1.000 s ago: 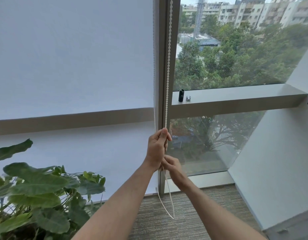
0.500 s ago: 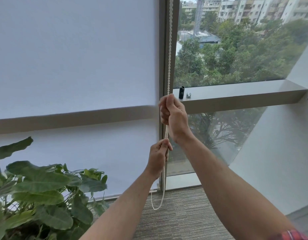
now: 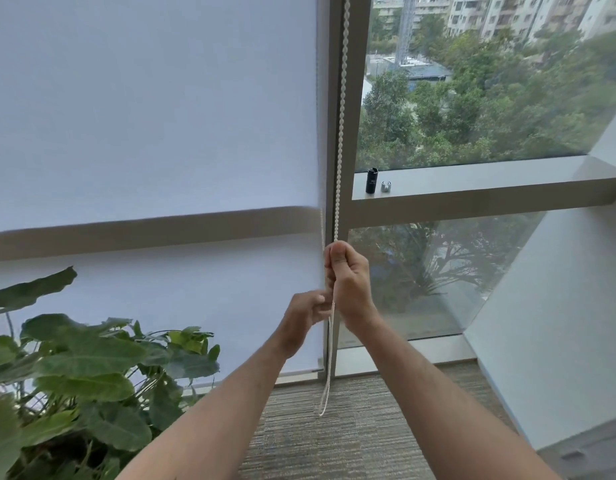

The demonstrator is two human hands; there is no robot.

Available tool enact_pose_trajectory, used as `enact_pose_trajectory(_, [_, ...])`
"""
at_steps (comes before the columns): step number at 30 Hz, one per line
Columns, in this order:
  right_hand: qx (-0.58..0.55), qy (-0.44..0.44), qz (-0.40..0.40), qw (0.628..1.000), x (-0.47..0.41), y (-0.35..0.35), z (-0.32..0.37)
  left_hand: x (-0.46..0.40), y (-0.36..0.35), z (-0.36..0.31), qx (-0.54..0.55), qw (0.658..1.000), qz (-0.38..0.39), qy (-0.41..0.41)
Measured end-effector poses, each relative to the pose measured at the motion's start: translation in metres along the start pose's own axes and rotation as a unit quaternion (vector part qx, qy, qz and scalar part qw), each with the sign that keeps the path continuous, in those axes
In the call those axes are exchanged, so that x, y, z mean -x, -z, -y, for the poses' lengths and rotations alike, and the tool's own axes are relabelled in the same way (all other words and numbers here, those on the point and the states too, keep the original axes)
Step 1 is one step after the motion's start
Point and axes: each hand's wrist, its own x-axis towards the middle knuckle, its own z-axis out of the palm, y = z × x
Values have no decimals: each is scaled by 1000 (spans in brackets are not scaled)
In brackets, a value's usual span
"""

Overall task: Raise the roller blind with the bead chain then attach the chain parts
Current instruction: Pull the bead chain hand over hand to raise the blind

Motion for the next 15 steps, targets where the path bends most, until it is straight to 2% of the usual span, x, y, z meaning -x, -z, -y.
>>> enact_pose_trajectory(4, [11, -29, 13, 999, 20, 2, -25, -17, 2, -40, 101, 991, -60, -58])
enact_pose_trajectory(6, [32, -50, 13, 998, 28, 6, -35, -23, -1, -64, 122, 987, -60, -90])
enact_pose_trajectory(10, [41, -81, 5, 996, 35, 15, -46, -27, -20, -102, 97, 983, -33, -155])
enact_pose_trajectory(15, [42, -88, 5, 995, 37, 15, -44, -27, -42, -115, 85, 977, -57, -186])
